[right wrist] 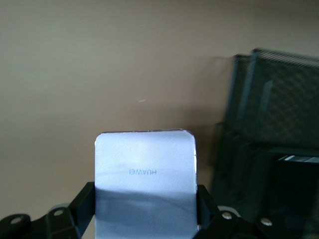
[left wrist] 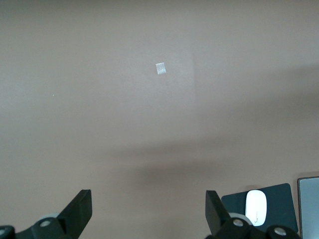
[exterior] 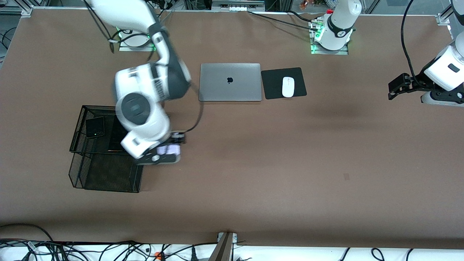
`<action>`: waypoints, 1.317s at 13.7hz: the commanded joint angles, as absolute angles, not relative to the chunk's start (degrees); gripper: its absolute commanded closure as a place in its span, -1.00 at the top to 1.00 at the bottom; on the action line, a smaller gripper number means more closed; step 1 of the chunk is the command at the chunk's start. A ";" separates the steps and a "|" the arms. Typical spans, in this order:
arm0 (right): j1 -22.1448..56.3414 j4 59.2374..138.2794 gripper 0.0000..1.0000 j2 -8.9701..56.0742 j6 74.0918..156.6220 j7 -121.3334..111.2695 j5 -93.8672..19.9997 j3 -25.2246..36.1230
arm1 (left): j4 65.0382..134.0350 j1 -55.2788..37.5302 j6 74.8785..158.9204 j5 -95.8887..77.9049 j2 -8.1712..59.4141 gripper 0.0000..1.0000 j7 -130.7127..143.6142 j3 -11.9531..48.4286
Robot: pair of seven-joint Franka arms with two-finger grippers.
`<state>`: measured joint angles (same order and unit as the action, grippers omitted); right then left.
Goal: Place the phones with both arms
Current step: 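Lower the Huawei phone into the basket and open the right gripper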
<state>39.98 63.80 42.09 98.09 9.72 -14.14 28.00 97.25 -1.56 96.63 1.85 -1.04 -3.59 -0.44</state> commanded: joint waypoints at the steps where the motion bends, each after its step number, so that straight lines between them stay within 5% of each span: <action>1: 37.63 64.42 -1.00 40.70 97.29 2.66 -14.33 27.33 | 95.54 -1.49 95.27 2.20 -0.35 1.00 -4.75 -0.35; 10: 20.58 64.60 -1.00 45.51 111.25 -33.02 -17.91 28.04 | 95.54 -1.41 95.10 2.11 -0.35 1.00 -4.75 -0.35; 18: 17.40 64.95 -1.00 53.96 112.59 -40.17 -27.59 27.42 | 95.54 -1.41 93.70 2.11 -0.44 1.00 -6.32 -0.44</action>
